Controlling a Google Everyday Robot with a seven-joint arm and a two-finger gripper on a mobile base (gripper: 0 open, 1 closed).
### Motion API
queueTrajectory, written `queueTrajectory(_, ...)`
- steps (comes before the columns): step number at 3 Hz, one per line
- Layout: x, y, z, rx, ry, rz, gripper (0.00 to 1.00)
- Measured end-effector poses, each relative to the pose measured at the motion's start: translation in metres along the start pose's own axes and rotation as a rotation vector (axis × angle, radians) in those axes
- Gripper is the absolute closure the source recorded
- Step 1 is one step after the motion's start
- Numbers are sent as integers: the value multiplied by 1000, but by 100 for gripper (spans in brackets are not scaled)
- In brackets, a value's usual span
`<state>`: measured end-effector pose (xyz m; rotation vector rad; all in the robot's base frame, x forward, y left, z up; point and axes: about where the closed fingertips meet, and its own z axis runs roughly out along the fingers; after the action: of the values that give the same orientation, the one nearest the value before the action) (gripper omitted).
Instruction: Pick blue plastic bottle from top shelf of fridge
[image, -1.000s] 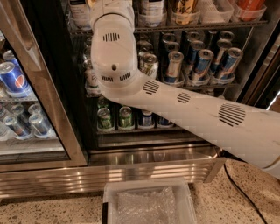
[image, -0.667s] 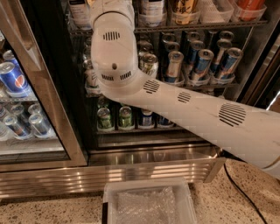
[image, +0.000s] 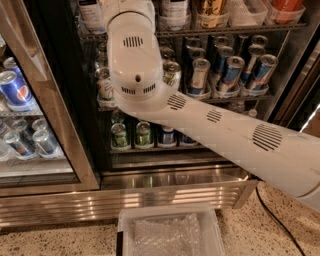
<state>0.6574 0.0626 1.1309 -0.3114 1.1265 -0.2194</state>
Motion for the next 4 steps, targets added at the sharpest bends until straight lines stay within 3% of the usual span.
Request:
queueTrajectory(3,-11,-18,-5,-3,-7,64,100)
queueTrajectory(4,-15,-61,-7,-30,10,110,100)
